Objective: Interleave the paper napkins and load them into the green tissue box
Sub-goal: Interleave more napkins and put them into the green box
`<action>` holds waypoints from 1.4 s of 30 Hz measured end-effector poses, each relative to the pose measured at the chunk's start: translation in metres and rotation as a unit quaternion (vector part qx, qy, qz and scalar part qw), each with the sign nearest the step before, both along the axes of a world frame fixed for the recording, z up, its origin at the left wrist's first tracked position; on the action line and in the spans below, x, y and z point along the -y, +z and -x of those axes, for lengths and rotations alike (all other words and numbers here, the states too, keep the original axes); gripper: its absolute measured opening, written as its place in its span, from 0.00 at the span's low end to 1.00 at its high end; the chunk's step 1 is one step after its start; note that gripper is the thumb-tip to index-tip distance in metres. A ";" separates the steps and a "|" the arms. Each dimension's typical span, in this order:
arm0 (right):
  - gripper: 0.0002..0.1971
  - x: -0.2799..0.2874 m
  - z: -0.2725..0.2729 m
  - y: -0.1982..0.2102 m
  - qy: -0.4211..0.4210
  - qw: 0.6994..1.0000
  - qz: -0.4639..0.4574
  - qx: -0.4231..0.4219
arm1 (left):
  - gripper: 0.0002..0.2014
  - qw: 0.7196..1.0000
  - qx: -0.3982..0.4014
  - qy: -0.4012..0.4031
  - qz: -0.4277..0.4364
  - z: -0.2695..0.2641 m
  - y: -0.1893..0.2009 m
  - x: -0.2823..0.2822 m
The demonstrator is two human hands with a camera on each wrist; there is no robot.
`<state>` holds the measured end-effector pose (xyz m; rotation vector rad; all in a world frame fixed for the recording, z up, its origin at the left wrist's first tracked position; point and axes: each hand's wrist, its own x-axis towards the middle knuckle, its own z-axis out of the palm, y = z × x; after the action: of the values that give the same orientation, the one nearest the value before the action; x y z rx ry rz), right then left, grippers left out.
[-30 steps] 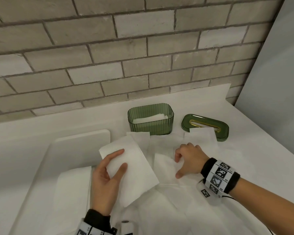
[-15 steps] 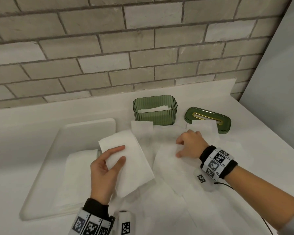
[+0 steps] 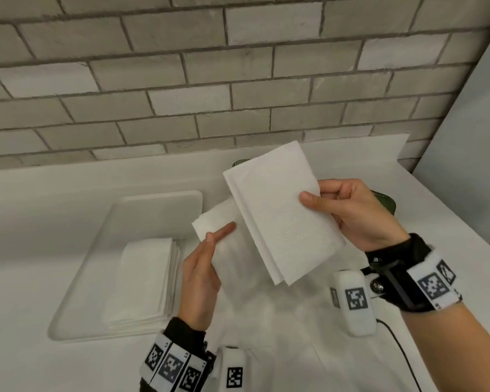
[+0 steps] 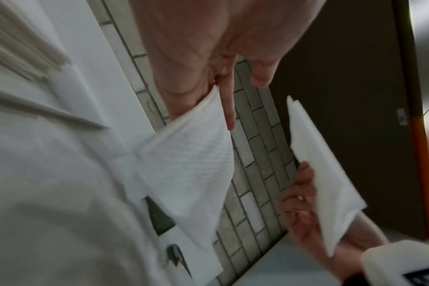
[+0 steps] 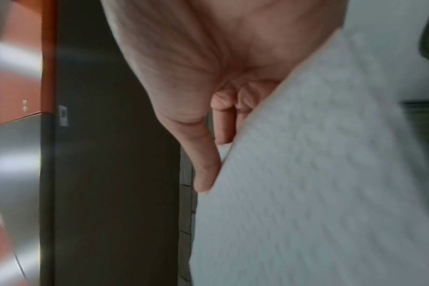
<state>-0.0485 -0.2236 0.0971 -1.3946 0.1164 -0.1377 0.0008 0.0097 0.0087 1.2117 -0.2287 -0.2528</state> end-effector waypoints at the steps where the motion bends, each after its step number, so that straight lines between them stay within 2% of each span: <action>1: 0.15 -0.005 0.000 -0.006 -0.007 1.000 -0.017 -0.004 | 0.28 1.000 -0.014 -0.006 0.020 0.003 0.005 0.003; 4: 0.14 -0.020 -0.003 -0.030 -0.029 0.999 -0.015 -0.022 | 0.29 0.998 -0.032 -0.015 0.048 0.011 0.013 0.012; 9: 0.14 -0.041 -0.008 -0.057 -0.092 0.995 0.037 -0.028 | 0.17 1.000 0.004 -0.010 0.011 0.014 0.008 0.017; 14: 0.15 -0.058 -0.007 -0.076 -0.154 0.982 0.110 -0.008 | 0.16 0.999 -0.001 0.039 -0.006 0.013 0.002 0.021; 16: 0.17 -0.057 -0.003 -0.081 -0.136 0.980 0.140 -0.041 | 0.17 0.998 -0.013 0.062 -0.003 0.009 -0.001 0.019; 17: 0.19 -0.056 -0.001 -0.082 -0.101 0.982 0.145 -0.067 | 0.17 0.997 -0.011 0.072 -0.002 0.007 -0.002 0.018; 19: 0.24 -0.056 0.004 -0.088 -0.013 0.986 0.126 -0.112 | 0.20 0.996 0.007 0.091 0.008 0.005 -0.002 0.016; 21: 0.22 -0.058 0.007 -0.093 0.031 0.988 0.094 -0.116 | 0.30 0.993 0.038 0.113 0.005 0.004 -0.003 0.016; 24: 0.14 -0.057 0.011 -0.097 -0.015 0.992 0.080 -0.098 | 0.46 0.987 0.066 0.146 -0.021 0.003 -0.010 0.016; 26: 0.12 -0.047 0.013 -0.097 -0.070 0.993 0.059 -0.079 | 0.45 0.987 0.052 0.150 -0.026 0.001 -0.015 0.013; 29: 0.12 -0.029 0.015 -0.094 -0.121 0.991 0.007 -0.048 | 0.27 0.996 0.027 0.069 -0.058 -0.006 -0.017 0.006; 32: 0.06 -0.018 0.015 -0.092 -0.123 0.992 0.014 -0.009 | 0.20 0.995 0.028 -0.018 -0.092 -0.009 -0.019 0.004; 34: 0.08 -0.015 0.014 -0.094 -0.116 0.993 0.034 -0.003 | 0.15 0.993 0.033 -0.044 -0.107 -0.013 -0.024 0.007; 37: 0.13 -0.012 0.012 -0.107 -0.093 0.989 0.093 -0.064 | 0.15 0.986 0.020 -0.083 -0.143 -0.021 -0.039 0.014; 39: 0.15 -0.014 0.010 -0.117 -0.085 0.981 0.141 -0.105 | 0.15 0.979 -0.009 -0.078 -0.188 -0.026 -0.055 0.017; 40: 0.15 -0.015 0.010 -0.120 -0.088 0.977 0.154 -0.113 | 0.17 0.977 -0.027 -0.072 -0.201 -0.028 -0.062 0.019; 42: 0.14 -0.016 0.007 -0.123 -0.101 0.977 0.151 -0.112 | 0.30 0.970 -0.065 -0.075 -0.223 -0.031 -0.072 0.021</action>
<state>-0.0554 -0.2078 -0.0261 -1.6976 0.4419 -0.1720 0.0317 -0.0112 -0.0636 1.6183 -0.1531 -0.5343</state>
